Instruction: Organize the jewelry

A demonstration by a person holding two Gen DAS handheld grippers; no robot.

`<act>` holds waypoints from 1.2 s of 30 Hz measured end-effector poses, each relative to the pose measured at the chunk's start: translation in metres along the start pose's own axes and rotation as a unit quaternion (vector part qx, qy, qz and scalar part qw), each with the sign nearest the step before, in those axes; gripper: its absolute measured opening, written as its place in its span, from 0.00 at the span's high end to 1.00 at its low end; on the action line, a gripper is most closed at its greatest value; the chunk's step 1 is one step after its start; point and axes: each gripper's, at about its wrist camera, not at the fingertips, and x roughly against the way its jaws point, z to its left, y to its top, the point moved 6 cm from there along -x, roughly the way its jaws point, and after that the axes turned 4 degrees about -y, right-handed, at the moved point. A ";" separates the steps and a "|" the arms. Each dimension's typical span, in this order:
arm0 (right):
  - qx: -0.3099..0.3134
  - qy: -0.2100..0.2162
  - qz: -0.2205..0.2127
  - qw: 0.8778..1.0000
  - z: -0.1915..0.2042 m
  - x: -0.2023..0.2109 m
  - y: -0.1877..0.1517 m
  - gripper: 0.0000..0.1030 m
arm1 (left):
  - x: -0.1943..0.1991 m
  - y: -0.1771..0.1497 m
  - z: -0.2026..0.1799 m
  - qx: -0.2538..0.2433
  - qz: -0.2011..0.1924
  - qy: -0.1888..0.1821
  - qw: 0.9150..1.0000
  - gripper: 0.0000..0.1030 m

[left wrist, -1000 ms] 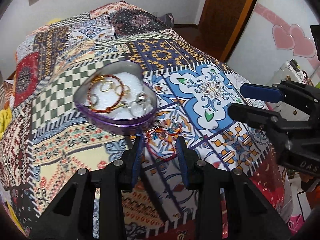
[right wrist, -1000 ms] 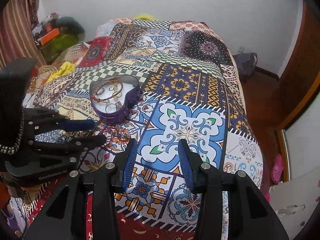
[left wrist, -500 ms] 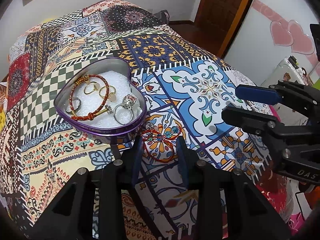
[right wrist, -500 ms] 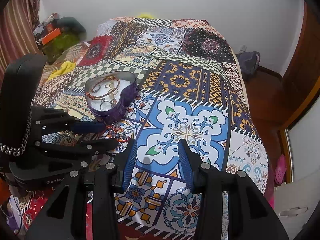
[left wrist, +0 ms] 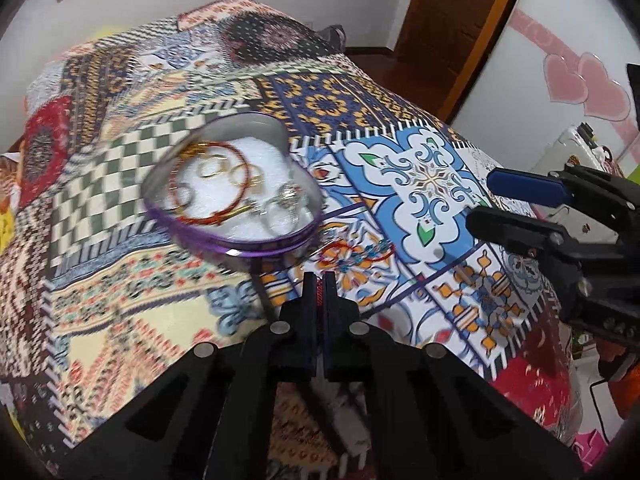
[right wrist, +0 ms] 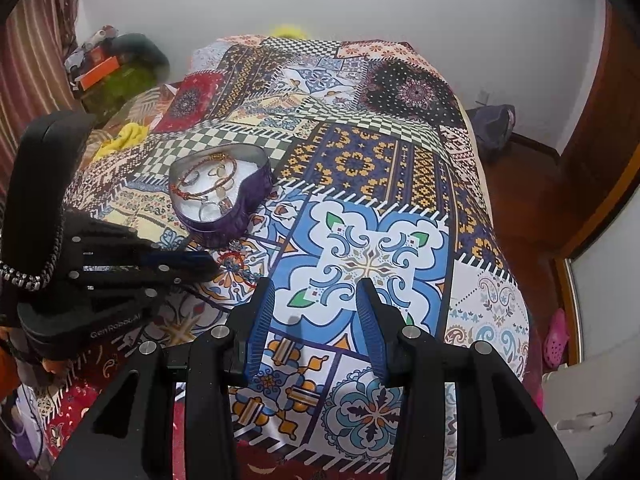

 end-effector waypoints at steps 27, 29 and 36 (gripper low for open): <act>0.087 0.033 0.056 0.994 0.063 -0.067 0.019 0.79 | 0.065 -0.019 0.062 0.032 -0.080 0.053 0.995 1.00; 0.087 0.036 0.056 0.994 0.064 -0.068 0.017 0.82 | 0.064 -0.017 0.059 0.030 -0.081 0.051 0.995 1.00; 0.087 0.040 0.054 0.994 0.065 -0.068 0.017 0.92 | 0.066 -0.009 0.050 0.023 -0.089 0.052 0.994 1.00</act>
